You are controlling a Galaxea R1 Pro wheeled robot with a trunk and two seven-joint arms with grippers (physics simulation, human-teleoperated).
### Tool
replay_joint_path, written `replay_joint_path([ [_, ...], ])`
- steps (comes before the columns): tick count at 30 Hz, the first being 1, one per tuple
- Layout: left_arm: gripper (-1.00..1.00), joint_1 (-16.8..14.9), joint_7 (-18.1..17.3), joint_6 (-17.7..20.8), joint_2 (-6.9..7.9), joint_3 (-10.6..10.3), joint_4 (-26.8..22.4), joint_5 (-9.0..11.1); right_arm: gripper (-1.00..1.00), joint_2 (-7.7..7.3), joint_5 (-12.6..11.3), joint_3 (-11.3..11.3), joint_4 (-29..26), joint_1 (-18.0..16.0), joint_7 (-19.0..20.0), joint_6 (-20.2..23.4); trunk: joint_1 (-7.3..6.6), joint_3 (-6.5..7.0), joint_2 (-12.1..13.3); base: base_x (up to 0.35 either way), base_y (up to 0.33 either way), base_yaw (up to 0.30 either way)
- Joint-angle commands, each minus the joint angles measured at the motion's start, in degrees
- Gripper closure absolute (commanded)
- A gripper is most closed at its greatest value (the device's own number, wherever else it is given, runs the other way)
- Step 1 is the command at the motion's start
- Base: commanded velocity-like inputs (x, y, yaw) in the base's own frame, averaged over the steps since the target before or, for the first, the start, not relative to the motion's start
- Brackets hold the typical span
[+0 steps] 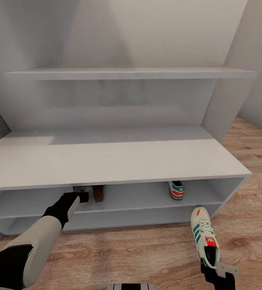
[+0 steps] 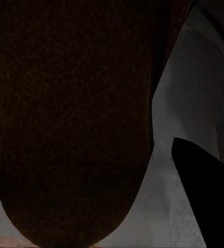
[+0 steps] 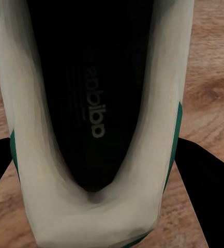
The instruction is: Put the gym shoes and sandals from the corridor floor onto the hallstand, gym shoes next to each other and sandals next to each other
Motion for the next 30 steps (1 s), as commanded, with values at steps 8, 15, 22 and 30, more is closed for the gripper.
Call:
replay_joint_path([
  [8,-1.0,-0.01,0.07,0.29,0.14,0.33,-0.07,-0.05,1.0,-0.02,-0.27,0.5,-0.02,-0.02,-0.37,-0.08,-0.01,-0.04,-0.02,0.0,0.0,0.0],
  [15,-1.0,-0.01,0.07,0.29,0.14,0.27,-0.07,-0.03,1.0,-0.02,-0.3,0.5,-0.02,-0.02,-0.36,-0.08,-0.01,-0.04,-0.02,-0.201,0.0,0.0],
  [22,-1.0,0.07,0.07,0.06,0.15,0.34,-0.14,-0.03,1.0,-0.02,-0.29,0.5,-0.02,-0.02,-0.36,-0.08,-0.01,-0.04,-0.02,-0.329,0.0,0.0],
  [30,-1.0,1.32,0.04,-4.32,0.15,0.34,0.06,0.49,1.0,-0.02,-0.31,0.5,-0.02,-0.02,-0.36,-0.08,-0.01,-0.04,-0.02,-0.334,0.0,0.0],
])
